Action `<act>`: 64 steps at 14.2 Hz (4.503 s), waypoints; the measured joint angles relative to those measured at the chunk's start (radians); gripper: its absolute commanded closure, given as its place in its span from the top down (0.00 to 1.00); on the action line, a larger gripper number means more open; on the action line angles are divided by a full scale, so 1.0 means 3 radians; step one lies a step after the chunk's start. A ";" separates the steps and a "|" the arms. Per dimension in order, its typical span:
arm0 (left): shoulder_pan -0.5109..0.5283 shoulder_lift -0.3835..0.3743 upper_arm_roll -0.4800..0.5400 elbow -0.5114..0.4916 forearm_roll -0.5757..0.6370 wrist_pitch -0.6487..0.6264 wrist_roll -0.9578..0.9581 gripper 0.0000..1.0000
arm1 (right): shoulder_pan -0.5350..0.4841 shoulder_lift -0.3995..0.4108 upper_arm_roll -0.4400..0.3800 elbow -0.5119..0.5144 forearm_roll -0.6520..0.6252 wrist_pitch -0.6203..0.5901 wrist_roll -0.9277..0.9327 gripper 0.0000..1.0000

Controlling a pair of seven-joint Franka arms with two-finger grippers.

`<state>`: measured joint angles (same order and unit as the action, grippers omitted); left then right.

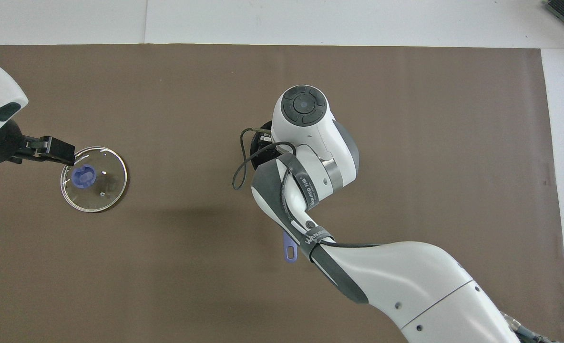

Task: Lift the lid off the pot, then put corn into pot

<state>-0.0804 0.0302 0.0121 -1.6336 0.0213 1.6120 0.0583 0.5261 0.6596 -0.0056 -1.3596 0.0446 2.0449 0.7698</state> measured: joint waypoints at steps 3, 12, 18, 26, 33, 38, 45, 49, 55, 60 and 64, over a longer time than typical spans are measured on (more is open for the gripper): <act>0.0000 -0.0006 0.0016 0.0320 0.0004 -0.0445 0.0185 1.00 | -0.0024 -0.0081 -0.0015 0.0008 -0.0004 0.0011 -0.0041 1.00; 0.0004 0.0000 0.0019 0.0425 0.0004 -0.0528 0.0269 1.00 | -0.0511 -0.0933 -0.0084 0.0019 -0.0015 -0.0281 -0.0696 1.00; 0.0057 0.0000 0.0068 0.0426 0.0004 -0.0528 0.0269 1.00 | -0.0928 -0.1436 -0.0092 0.0018 -0.0122 -0.0931 -0.1254 1.00; 0.0058 0.0000 0.0068 0.0426 0.0004 -0.0528 0.0269 1.00 | -0.1386 -0.1929 -0.0096 0.0007 -0.0124 -0.1587 -0.1977 1.00; 0.0058 0.0000 0.0068 0.0426 0.0004 -0.0528 0.0269 1.00 | -0.1569 -0.2242 -0.0094 -0.0035 -0.0124 -0.2105 -0.2196 1.00; 0.0058 0.0000 0.0068 0.0426 0.0004 -0.0528 0.0269 1.00 | -0.1573 -0.2418 -0.0094 -0.0375 -0.0122 -0.1985 -0.2196 1.00; 0.0058 0.0000 0.0068 0.0426 0.0004 -0.0528 0.0269 1.00 | -0.1580 -0.2448 -0.0088 -0.0391 -0.0117 -0.1953 -0.2196 1.00; 0.0058 0.0000 0.0068 0.0426 0.0004 -0.0528 0.0269 1.00 | -0.1609 -0.2478 -0.0105 -0.0383 -0.0121 -0.1952 -0.2196 1.00; 0.0058 0.0000 0.0068 0.0426 0.0004 -0.0528 0.0269 1.00 | -0.1739 -0.2478 -0.0124 -0.0418 -0.0124 -0.1953 -0.2368 1.00; 0.0058 0.0000 0.0068 0.0426 0.0004 -0.0528 0.0269 1.00 | -0.1737 -0.2478 -0.0124 -0.0450 -0.0124 -0.1968 -0.2368 1.00; 0.0058 0.0000 0.0068 0.0426 0.0004 -0.0528 0.0269 1.00 | -0.1737 -0.2478 -0.0124 -0.0450 -0.0124 -0.1969 -0.2368 1.00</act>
<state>-0.0630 0.0301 0.0326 -1.5059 0.0225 1.4535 0.1390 0.0050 -0.0839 -0.0427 -1.4946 0.0073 1.4543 0.0593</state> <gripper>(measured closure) 0.000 0.000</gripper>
